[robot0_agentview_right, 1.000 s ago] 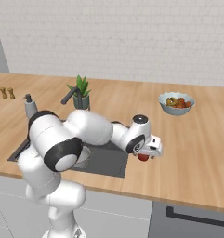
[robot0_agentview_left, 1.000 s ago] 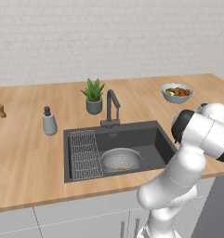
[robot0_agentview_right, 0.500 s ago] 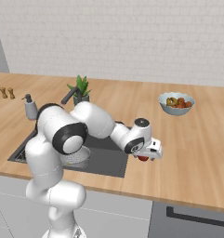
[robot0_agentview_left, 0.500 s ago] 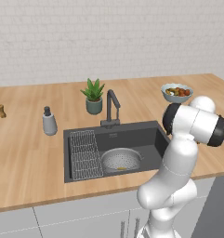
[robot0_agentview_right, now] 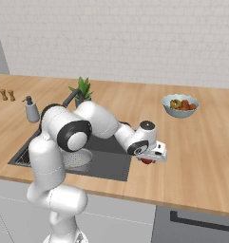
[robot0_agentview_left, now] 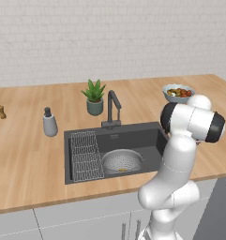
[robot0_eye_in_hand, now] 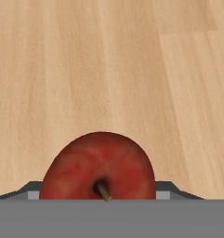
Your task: Put the colander in the sink, put the kiwi, apple in the colander, and turn on the sink faucet and pour water over the colander.
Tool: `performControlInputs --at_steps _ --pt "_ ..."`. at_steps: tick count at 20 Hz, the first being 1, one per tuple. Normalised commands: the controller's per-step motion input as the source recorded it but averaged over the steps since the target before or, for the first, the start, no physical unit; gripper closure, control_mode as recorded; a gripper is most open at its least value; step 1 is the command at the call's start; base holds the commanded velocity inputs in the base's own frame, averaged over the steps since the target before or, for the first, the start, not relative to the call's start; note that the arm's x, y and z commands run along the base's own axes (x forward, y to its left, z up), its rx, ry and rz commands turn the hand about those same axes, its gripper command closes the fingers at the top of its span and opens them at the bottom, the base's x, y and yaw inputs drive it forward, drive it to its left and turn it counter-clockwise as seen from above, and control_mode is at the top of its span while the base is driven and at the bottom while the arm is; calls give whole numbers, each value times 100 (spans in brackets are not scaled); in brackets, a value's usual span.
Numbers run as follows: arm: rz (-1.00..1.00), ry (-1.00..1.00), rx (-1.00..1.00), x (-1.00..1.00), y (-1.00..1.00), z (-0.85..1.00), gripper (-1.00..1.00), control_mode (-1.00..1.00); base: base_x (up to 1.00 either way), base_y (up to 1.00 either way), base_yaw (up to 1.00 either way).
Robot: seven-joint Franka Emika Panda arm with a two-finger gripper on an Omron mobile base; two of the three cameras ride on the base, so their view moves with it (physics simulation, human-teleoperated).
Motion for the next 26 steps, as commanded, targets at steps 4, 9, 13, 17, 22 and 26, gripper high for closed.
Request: performControlInputs --at_steps 4,9,13,17,22,26 --pt "6 -5 3 -23 14 8 100 -100 0 0 0" --pt "7 -10 4 -35 67 48 100 -100 0 0 0" --pt "7 -5 4 -22 94 52 100 -100 0 0 0" --pt "7 0 5 0 100 36 100 -100 0 0 0" --pt "8 0 8 0 99 17 100 -100 0 0 0" --pt "8 4 8 0 89 0 100 -100 0 0 0"
